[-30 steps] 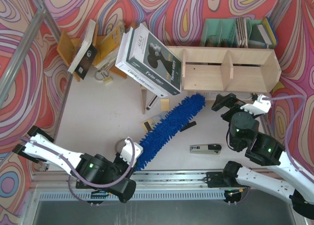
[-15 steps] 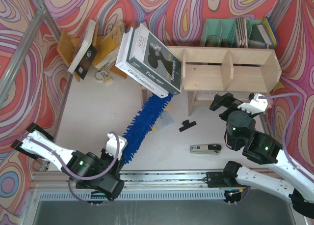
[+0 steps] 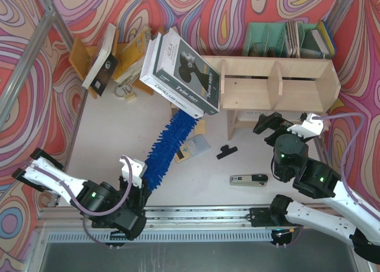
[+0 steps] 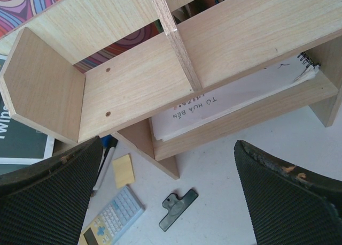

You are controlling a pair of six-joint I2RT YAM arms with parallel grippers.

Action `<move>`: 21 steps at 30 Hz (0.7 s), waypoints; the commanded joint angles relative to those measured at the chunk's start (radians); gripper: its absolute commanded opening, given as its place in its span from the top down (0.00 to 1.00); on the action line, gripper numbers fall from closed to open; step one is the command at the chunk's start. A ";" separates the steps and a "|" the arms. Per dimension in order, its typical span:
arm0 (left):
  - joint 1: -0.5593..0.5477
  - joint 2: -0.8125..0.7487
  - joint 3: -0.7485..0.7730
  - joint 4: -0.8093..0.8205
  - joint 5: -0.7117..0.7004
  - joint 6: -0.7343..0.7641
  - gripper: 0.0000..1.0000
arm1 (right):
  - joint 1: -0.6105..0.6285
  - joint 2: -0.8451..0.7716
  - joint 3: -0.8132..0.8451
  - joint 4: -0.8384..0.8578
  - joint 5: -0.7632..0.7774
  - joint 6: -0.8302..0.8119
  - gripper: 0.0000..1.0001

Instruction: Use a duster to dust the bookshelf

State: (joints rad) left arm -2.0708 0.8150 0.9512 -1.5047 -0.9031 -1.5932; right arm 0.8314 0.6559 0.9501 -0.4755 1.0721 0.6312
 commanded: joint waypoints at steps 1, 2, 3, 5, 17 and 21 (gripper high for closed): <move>0.013 -0.033 -0.039 0.042 -0.211 -0.029 1.00 | -0.003 -0.001 -0.015 0.012 0.012 0.031 0.01; 0.017 -0.039 -0.046 0.051 -0.216 -0.029 1.00 | -0.003 -0.001 -0.017 0.012 0.011 0.034 0.01; 0.025 -0.046 -0.055 0.065 -0.219 -0.022 1.00 | -0.003 -0.001 -0.019 0.011 0.010 0.036 0.01; 0.051 -0.056 -0.072 0.115 -0.217 0.015 1.00 | -0.003 -0.002 -0.023 0.010 0.008 0.043 0.01; 0.362 0.077 -0.068 0.508 -0.058 0.416 1.00 | -0.003 -0.020 -0.045 -0.002 0.011 0.055 0.01; 0.419 0.136 -0.037 0.560 -0.039 0.456 1.00 | -0.003 -0.038 -0.056 -0.003 0.014 0.058 0.01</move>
State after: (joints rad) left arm -1.6928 0.9237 0.8654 -1.0515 -0.8673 -1.2217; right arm 0.8314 0.6384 0.9089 -0.4770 1.0687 0.6643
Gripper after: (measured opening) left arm 0.343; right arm 0.987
